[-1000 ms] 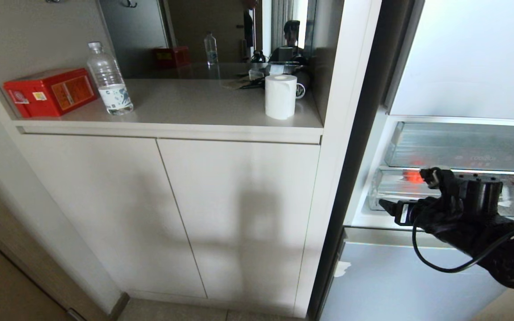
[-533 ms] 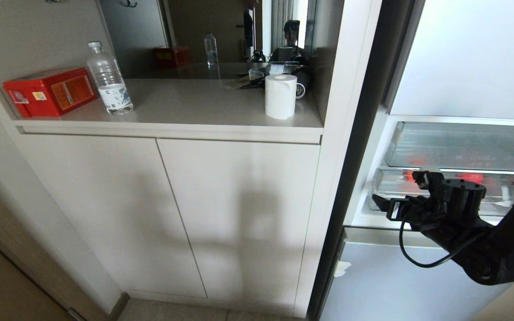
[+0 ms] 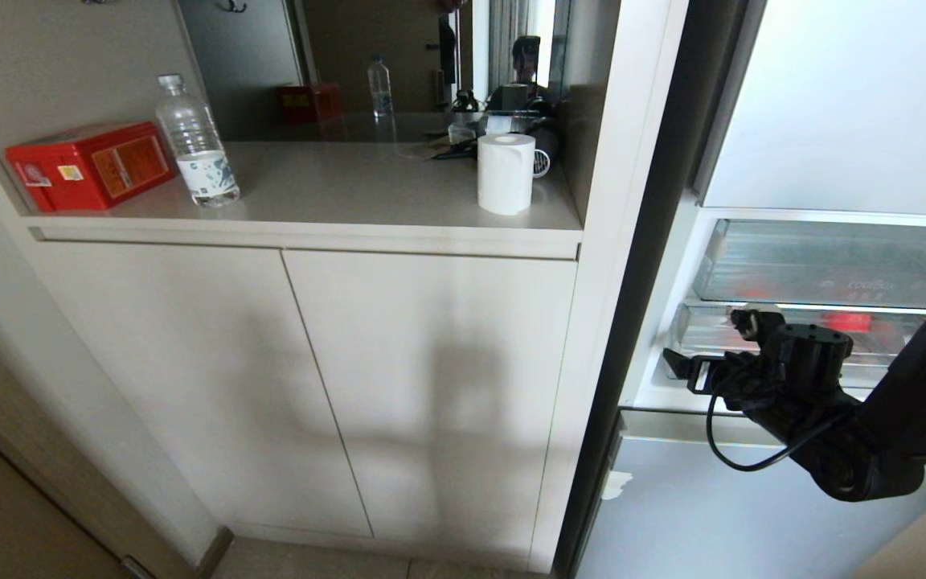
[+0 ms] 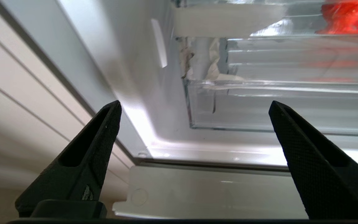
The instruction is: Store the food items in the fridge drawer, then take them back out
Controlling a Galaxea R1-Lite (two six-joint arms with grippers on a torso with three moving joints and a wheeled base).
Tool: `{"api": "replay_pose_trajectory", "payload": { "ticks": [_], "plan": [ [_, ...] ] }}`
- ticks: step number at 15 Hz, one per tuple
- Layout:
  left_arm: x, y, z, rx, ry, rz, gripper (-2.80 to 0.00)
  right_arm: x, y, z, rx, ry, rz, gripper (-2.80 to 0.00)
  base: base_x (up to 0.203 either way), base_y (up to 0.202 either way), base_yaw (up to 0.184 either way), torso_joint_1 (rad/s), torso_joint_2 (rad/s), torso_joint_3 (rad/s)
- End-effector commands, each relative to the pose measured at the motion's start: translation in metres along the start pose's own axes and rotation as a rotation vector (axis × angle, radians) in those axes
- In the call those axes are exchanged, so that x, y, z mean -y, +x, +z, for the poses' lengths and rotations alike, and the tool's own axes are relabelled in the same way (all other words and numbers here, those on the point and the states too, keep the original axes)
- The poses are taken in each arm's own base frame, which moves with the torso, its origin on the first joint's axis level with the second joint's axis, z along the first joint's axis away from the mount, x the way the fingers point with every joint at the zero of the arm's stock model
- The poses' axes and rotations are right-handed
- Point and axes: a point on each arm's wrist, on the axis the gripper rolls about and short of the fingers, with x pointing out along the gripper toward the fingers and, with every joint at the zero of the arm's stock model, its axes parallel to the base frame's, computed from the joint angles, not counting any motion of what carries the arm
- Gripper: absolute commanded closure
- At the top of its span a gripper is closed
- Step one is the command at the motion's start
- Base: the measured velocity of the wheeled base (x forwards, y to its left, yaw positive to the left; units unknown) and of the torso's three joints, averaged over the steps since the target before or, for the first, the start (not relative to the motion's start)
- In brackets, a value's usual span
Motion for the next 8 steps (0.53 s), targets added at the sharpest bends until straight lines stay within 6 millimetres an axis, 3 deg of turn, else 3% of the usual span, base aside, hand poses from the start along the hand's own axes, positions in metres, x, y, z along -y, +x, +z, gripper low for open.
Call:
{"api": "replay_pose_trajectory", "payload": {
  "ticks": [1, 8],
  "plan": [
    [0.0, 0.0, 0.0, 0.0, 0.0, 0.001, 0.0, 0.003, 0.005, -0.001, 0.009, 0.003, -0.01, -2.8, 0.0, 0.0, 0.0, 0.0, 0.0, 0.0],
    [0.0, 0.0, 0.0, -0.001, 0.0, 0.001, 0.0, 0.008, 0.017, 0.008, 0.053, 0.013, -0.017, -2.8, 0.0, 0.0, 0.0, 0.0, 0.0, 0.0]
  ]
}}
